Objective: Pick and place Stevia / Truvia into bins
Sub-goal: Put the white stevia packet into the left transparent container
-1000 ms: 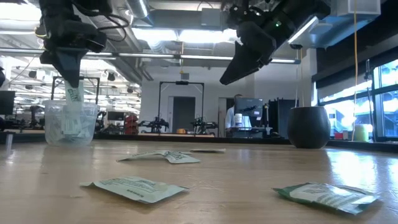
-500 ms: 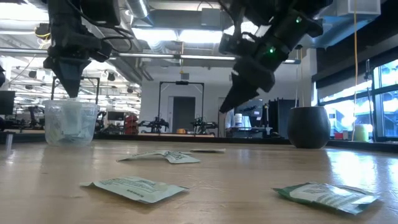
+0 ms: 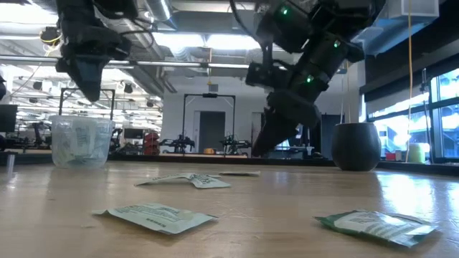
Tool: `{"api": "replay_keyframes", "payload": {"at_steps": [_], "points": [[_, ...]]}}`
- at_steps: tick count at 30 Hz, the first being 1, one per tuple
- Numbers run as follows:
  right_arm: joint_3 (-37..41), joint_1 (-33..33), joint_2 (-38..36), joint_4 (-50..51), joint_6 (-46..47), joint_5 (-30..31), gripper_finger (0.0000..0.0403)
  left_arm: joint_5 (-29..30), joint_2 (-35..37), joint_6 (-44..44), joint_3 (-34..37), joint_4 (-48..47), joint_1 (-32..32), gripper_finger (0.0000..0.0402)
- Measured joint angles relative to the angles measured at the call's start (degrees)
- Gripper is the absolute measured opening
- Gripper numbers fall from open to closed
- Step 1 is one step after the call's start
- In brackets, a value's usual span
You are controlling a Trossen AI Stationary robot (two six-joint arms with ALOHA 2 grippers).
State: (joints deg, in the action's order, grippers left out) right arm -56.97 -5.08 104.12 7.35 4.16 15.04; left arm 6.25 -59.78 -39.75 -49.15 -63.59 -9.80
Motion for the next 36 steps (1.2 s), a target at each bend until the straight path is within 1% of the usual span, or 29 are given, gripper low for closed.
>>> {"api": "replay_keyframes", "payload": {"at_steps": [4,9,11,19,27,29,33,36], "points": [[0.0,0.35,2.31,-0.14,0.98,-0.16,0.017,0.53,1.03,0.0,-0.73,0.55,0.0,0.0051],[-0.09,1.53,4.56,-1.01,1.66,-0.14,0.0142,0.54,1.24,0.0,-0.73,1.18,0.0,0.005],[-0.15,1.91,4.98,-1.28,1.62,-0.37,0.0129,0.54,1.24,0.02,-0.73,1.24,0.0,0.0052],[-0.24,3.41,5.35,-1.36,1.62,-4.69,0.0076,0.54,1.24,0.01,-0.73,1.26,0.0,0.0048],[-0.2,3.43,5.39,-1.02,1.6,-4.22,0.0011,0.54,1.24,0.02,-0.73,1.27,0.0,0.0049],[-0.15,3.43,5.4,-0.99,1.57,-4.24,0.0005,0.54,1.24,0.02,-0.73,1.27,0.0,0.0047],[-0.1,3.43,5.14,-1.01,1.78,-4.3,0.0004,0.55,1.24,0.22,-0.73,1.28,0.0,0.0045],[0.02,3.43,4.54,-1.13,1.64,-4.65,0.0003,0.56,1.24,2.01,-0.73,1.43,0.0,0.0045]]}}
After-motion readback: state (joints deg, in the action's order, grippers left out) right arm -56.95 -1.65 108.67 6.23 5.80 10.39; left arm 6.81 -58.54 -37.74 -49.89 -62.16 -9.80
